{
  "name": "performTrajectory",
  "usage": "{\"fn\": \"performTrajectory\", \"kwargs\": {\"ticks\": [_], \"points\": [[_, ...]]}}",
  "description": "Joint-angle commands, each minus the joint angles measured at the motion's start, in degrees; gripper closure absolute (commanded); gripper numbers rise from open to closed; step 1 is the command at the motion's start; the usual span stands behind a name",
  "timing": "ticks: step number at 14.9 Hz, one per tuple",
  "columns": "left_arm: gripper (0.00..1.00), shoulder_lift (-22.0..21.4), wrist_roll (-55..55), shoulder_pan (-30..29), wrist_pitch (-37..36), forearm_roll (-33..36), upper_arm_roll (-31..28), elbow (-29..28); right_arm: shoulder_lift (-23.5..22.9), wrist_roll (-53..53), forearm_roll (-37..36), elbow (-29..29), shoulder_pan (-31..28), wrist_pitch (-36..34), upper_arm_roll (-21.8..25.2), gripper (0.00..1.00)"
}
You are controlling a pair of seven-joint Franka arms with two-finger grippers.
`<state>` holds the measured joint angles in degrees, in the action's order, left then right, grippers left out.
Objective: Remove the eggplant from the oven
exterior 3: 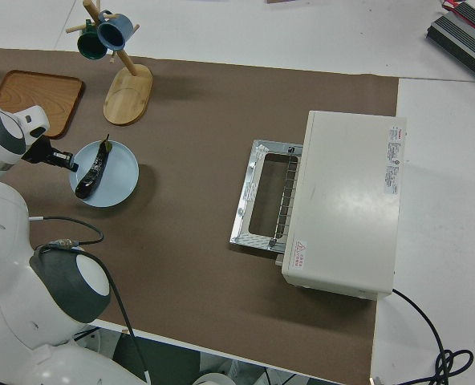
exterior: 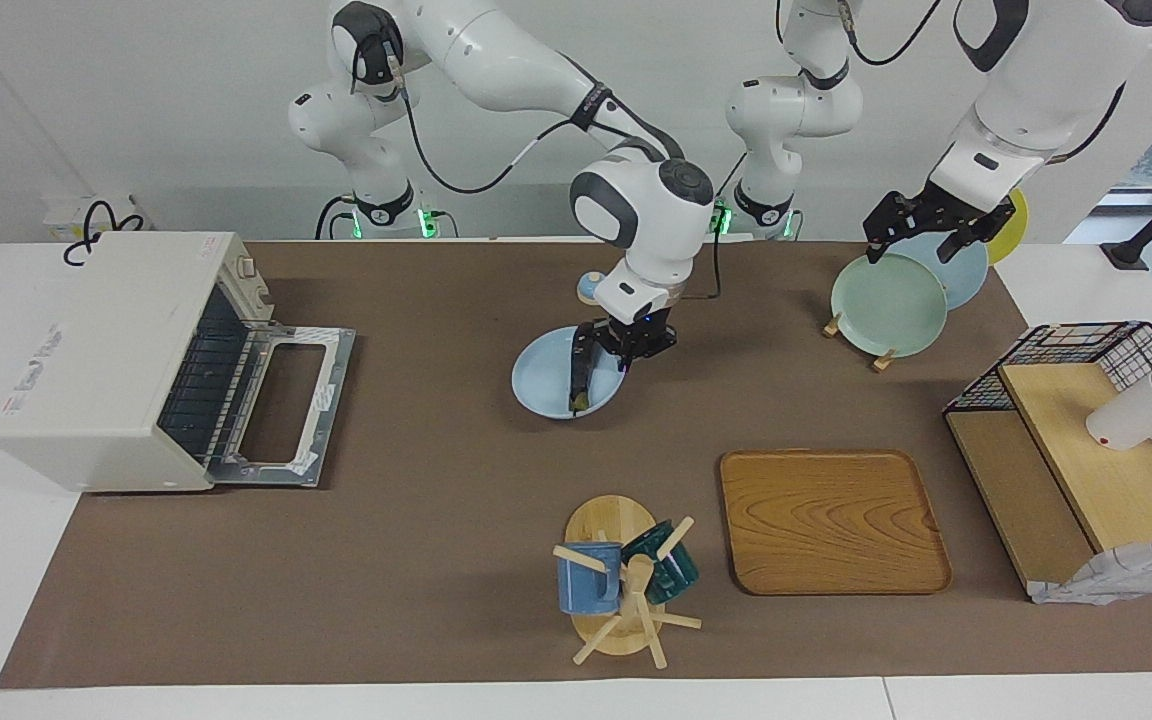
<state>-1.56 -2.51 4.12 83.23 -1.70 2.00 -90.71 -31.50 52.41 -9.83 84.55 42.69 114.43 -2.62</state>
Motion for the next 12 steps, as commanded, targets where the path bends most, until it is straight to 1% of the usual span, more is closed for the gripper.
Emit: {"fn": "performTrajectory", "kwargs": {"ticks": [1,2,3,4,5,6,7,8,10,11,12], "points": [[0.00,-1.3,-0.3,-0.3,0.3,-0.3,-0.2,-1.0,1.6,0.8,3.1,5.3,-0.9,6.6,-0.5,1.00],[0.00,-1.3,-0.2,-0.3,0.3,-0.2,-0.2,-1.0,2.1,0.9,3.7,7.4,-0.9,9.3,-0.5,1.00],[0.00,-1.3,-0.1,-0.3,0.4,-0.1,-0.3,-1.0,2.4,1.5,4.2,8.3,-0.9,11.0,-0.5,1.00],[0.00,-1.3,-0.2,-0.3,0.5,-0.1,-0.3,-1.0,2.3,2.8,5.5,7.8,-0.9,11.3,-0.5,1.00],[0.00,-1.3,-0.6,-0.3,0.6,0.0,-0.3,-1.0,2.3,4.2,6.8,7.0,-0.3,11.5,-0.5,0.91],[0.00,-1.3,-2.5,-0.3,0.8,0.0,-0.2,-1.0,2.3,4.6,6.8,6.3,0.7,11.5,-0.5,0.85],[0.00,-1.3,-3.6,-0.3,0.8,0.0,-0.2,-1.1,2.3,4.5,6.0,5.5,1.3,11.3,-0.5,0.71],[0.00,-1.3,-3.6,-0.3,0.7,0.0,-0.2,-1.1,2.2,4.1,4.4,4.0,1.3,10.0,-0.4,0.69],[0.00,-1.3,-3.5,-0.3,0.7,0.0,-0.2,-1.1,2.9,2.0,-1.1,2.6,0.6,4.2,-0.5,0.68],[0.00,-1.3,-3.5,-0.1,0.8,0.0,-0.2,-1.2,5.5,-0.9,-1.2,2.9,-0.7,0.7,-0.2,0.69],[0.00,-1.3,-3.6,0.2,0.9,0.0,-0.1,-1.2,7.9,-5.1,-1.2,3.5,-3.5,-2.9,-0.2,0.73]]}}
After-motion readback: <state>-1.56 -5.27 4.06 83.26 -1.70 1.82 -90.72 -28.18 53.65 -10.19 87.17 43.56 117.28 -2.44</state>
